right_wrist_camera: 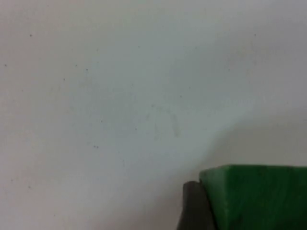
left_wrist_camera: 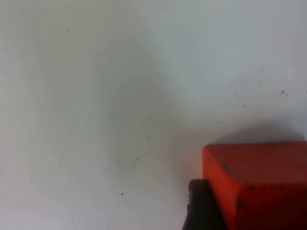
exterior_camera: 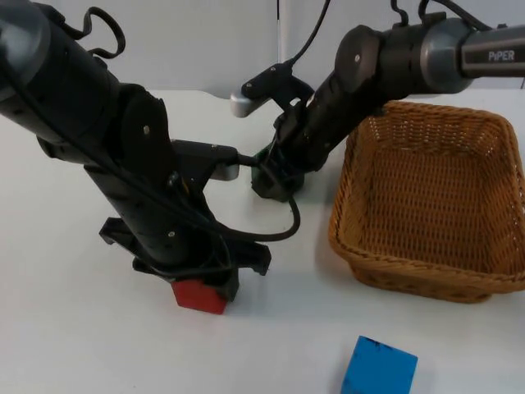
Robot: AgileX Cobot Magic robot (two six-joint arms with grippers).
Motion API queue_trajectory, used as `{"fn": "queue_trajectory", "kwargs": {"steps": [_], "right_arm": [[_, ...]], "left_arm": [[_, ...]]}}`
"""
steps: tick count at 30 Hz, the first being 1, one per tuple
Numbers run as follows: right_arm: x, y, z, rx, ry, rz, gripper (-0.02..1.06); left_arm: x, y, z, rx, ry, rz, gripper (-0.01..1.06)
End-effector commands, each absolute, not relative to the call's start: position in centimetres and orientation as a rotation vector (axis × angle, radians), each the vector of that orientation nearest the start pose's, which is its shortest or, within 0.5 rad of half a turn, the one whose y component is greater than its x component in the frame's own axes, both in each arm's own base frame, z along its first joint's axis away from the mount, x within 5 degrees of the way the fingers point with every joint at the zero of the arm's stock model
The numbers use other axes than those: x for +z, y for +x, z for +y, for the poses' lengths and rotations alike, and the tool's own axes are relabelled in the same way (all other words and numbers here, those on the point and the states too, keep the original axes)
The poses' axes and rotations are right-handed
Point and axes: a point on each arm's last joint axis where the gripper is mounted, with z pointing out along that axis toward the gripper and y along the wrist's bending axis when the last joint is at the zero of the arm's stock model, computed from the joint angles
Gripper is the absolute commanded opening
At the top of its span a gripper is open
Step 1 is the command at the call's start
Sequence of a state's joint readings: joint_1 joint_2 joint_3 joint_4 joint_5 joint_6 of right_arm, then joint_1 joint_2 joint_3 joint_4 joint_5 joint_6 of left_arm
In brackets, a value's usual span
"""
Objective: Pick up one cube with each hand and place exactly two cubes into the same basket, leaving the remaining cube outside.
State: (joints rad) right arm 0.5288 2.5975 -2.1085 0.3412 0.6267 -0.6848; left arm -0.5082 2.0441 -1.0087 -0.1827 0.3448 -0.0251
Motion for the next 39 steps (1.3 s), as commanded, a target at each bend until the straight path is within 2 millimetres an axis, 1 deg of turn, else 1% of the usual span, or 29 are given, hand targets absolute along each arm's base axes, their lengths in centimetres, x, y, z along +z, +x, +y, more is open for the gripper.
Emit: {"fn": "queue_trajectory", "kwargs": {"steps": [1,2,3,4,5,8,11,12,16,17,18,21,22,26,28,33,39], "right_arm": [[10.7,46.5,29.7,0.304,-1.214,2.212,0.12],[11.7,46.4,29.7,0.304,-1.209,2.197,0.00],[12.9,46.4,29.7,0.308,-1.201,2.185,0.00],[14.0,46.3,29.7,0.309,-1.199,2.172,0.00],[14.0,46.3,29.7,0.309,-1.199,2.172,0.00],[17.9,45.8,29.5,0.317,-1.197,2.129,0.00],[21.9,45.0,29.1,0.323,-1.192,2.081,0.00],[21.9,45.0,29.1,0.323,-1.192,2.081,0.00],[25.9,44.1,28.5,0.325,-1.181,2.028,0.00],[25.9,44.1,28.5,0.325,-1.181,2.028,0.00],[27.2,43.7,28.3,0.326,-1.180,2.012,0.00],[29.2,43.0,27.9,0.331,-1.170,1.995,0.00],[29.2,43.0,27.9,0.331,-1.170,1.995,0.00],[31.1,42.2,27.4,0.333,-1.177,1.982,0.00],[31.6,42.0,27.3,0.331,-1.179,1.976,0.00],[32.5,41.6,27.1,0.333,-1.181,1.969,0.00],[32.5,41.5,27.1,0.339,-1.181,1.979,0.00]], "left_arm": [[7.9,30.6,-17.8,-0.235,0.439,2.851,0.19],[8.0,30.6,-17.8,-0.234,0.443,2.854,0.07],[8.0,30.5,-17.8,-0.228,0.457,2.855,0.00],[8.0,30.5,-17.7,-0.217,0.477,2.857,0.00],[8.0,30.5,-17.7,-0.217,0.477,2.857,0.00],[8.4,30.3,-17.6,-0.203,0.508,2.864,0.00],[9.7,30.3,-17.5,-0.201,0.530,2.838,0.00],[9.7,30.3,-17.5,-0.201,0.530,2.838,0.00],[12.7,30.2,-17.4,-0.213,0.547,2.777,0.00],[12.7,30.2,-17.4,-0.213,0.547,2.777,0.00],[14.1,30.0,-17.3,-0.218,0.553,2.745,0.00],[16.7,29.7,-17.1,-0.235,0.553,2.688,0.00],[16.7,29.7,-17.1,-0.235,0.553,2.688,0.00],[19.8,29.0,-16.7,-0.257,0.549,2.621,0.00],[20.7,28.7,-16.5,-0.262,0.549,2.604,0.00],[21.6,28.4,-16.3,-0.269,0.547,2.589,0.00],[21.8,28.2,-16.3,-0.270,0.547,2.594,0.00]]}}
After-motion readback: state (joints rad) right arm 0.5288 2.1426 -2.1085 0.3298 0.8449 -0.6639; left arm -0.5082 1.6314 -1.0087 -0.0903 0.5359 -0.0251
